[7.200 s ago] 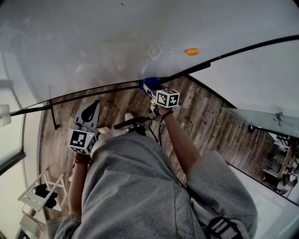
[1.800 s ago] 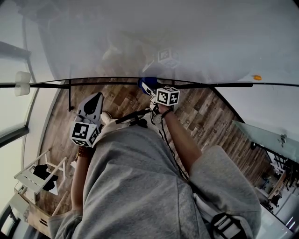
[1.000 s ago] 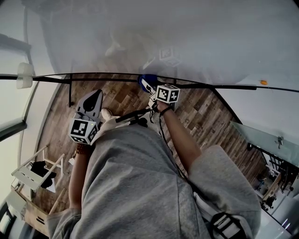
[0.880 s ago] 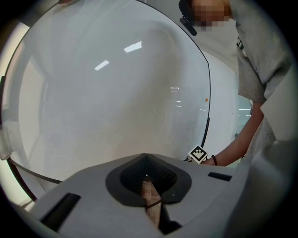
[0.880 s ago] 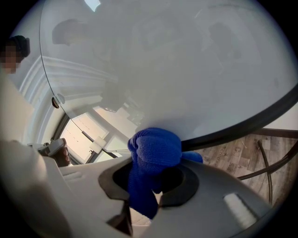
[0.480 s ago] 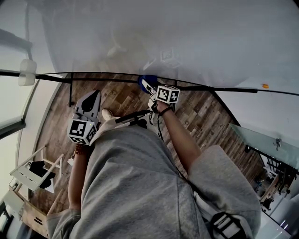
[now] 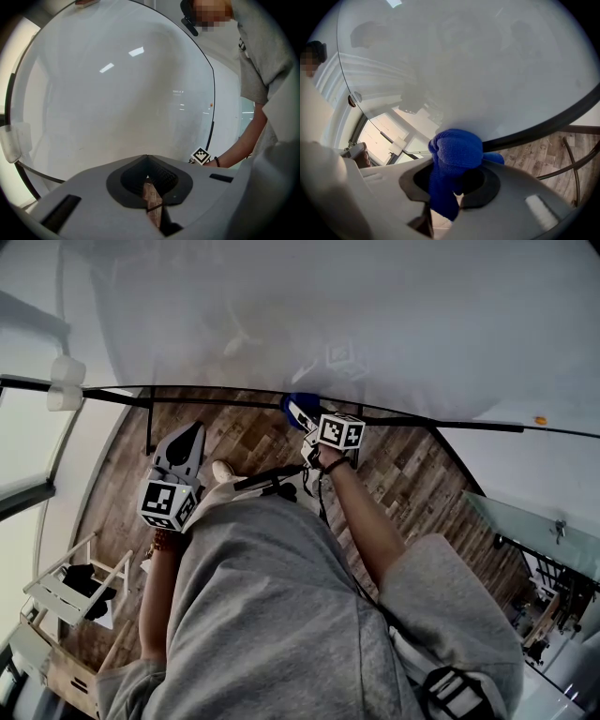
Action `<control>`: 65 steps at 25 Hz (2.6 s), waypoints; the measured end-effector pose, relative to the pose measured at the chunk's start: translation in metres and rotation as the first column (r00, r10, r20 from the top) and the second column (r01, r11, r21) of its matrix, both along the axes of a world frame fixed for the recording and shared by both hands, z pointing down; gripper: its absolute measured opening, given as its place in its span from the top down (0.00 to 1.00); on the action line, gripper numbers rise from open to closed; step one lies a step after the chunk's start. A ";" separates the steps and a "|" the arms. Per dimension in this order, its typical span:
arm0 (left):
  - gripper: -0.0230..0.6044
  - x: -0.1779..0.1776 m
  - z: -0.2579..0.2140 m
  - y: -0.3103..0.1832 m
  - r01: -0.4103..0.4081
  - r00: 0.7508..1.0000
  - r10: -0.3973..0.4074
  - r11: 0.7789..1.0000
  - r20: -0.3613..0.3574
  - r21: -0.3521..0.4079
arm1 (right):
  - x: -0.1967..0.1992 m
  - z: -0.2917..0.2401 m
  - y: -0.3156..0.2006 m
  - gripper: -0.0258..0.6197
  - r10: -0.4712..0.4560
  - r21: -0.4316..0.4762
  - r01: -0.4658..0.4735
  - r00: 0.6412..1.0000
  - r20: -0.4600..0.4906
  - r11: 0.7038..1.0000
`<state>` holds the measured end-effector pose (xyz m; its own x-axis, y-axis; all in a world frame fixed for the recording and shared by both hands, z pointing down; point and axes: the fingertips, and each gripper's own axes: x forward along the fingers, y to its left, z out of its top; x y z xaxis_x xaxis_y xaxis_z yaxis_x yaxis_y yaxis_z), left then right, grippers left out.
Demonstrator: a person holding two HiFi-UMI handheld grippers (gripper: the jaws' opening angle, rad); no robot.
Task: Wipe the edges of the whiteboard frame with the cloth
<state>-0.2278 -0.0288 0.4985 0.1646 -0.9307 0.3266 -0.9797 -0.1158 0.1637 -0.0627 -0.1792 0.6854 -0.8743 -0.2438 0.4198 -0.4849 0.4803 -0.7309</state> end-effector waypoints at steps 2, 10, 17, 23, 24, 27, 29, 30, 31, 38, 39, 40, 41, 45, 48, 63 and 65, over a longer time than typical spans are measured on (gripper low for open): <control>0.95 -0.009 0.000 0.004 -0.005 1.000 0.005 1.000 -0.001 0.000 | -0.006 -0.001 0.001 0.78 0.006 0.003 -0.006 1.000 -0.002 1.000; 0.95 -0.054 0.006 0.023 -0.015 1.000 0.015 1.000 -0.001 -0.009 | -0.044 -0.001 0.011 0.78 -0.005 0.018 0.005 1.000 0.007 1.000; 0.95 -0.087 0.012 0.041 -0.005 1.000 0.005 1.000 -0.006 -0.009 | -0.066 0.000 0.018 0.78 0.021 0.011 -0.022 1.000 0.021 1.000; 0.95 -0.100 0.015 0.054 0.003 1.000 -0.003 1.000 -0.006 -0.015 | -0.085 0.000 0.022 0.78 0.038 0.002 -0.038 0.998 0.045 0.999; 0.95 -0.101 0.015 0.056 0.005 1.000 -0.005 1.000 -0.005 -0.016 | -0.088 -0.001 0.022 0.78 0.039 0.000 -0.039 0.998 0.048 0.999; 0.95 -0.098 0.012 0.062 0.014 1.000 -0.014 1.000 -0.004 -0.019 | -0.091 -0.002 0.025 0.78 0.039 -0.012 -0.038 0.997 0.065 0.999; 0.95 -0.096 0.011 0.066 0.031 1.000 -0.031 0.999 -0.001 -0.026 | -0.095 -0.004 0.030 0.78 0.027 -0.025 -0.025 0.996 0.080 0.999; 0.95 -0.096 0.010 0.067 0.042 0.999 -0.042 0.999 0.000 -0.027 | -0.097 -0.005 0.032 0.78 0.023 -0.029 -0.021 0.996 0.084 0.999; 0.95 -0.095 0.007 0.068 0.053 0.999 -0.053 0.998 0.000 -0.025 | -0.099 -0.006 0.033 0.78 0.021 -0.032 -0.018 0.996 0.087 0.999; 0.95 -0.090 -0.015 0.075 0.076 0.997 -0.076 0.997 0.016 -0.002 | -0.102 -0.005 0.031 0.78 0.044 -0.065 -0.039 0.996 0.077 0.997; 0.95 -0.090 -0.016 0.075 0.065 0.998 -0.065 0.998 0.016 0.002 | -0.103 -0.005 0.032 0.78 0.049 -0.065 -0.044 0.996 0.074 0.997; 0.95 -0.091 -0.016 0.074 0.053 0.999 -0.053 0.999 0.013 0.010 | -0.104 -0.004 0.034 0.78 0.051 -0.065 -0.046 0.996 0.072 0.997; 0.95 -0.093 -0.016 0.071 0.039 0.999 -0.039 0.999 0.010 0.018 | -0.105 -0.004 0.036 0.78 0.049 -0.066 -0.044 0.996 0.071 0.997; 0.95 -0.105 -0.024 0.053 -0.055 0.997 0.052 0.997 0.061 0.044 | -0.115 -0.006 0.033 0.78 0.062 -0.061 -0.057 0.995 0.083 0.997; 0.95 -0.122 -0.032 0.054 -0.063 0.997 0.060 0.997 0.056 0.053 | -0.122 -0.006 0.039 0.78 0.066 -0.059 -0.060 0.993 0.101 0.996; 0.95 -0.148 -0.035 0.061 -0.051 0.998 0.049 0.997 0.041 0.055 | -0.155 -0.011 0.049 0.78 0.052 -0.064 -0.045 0.992 0.114 0.997; 0.95 -0.152 -0.033 0.063 -0.044 0.998 0.042 0.998 0.036 0.055 | -0.162 -0.011 0.052 0.78 0.038 -0.059 -0.032 0.993 0.112 0.998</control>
<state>-0.3801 0.0337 0.4651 0.1942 -0.9400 0.2805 -0.9786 -0.1658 0.1219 -0.2246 -0.1269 0.6744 -0.9082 -0.2533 0.3332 -0.4136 0.4201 -0.8077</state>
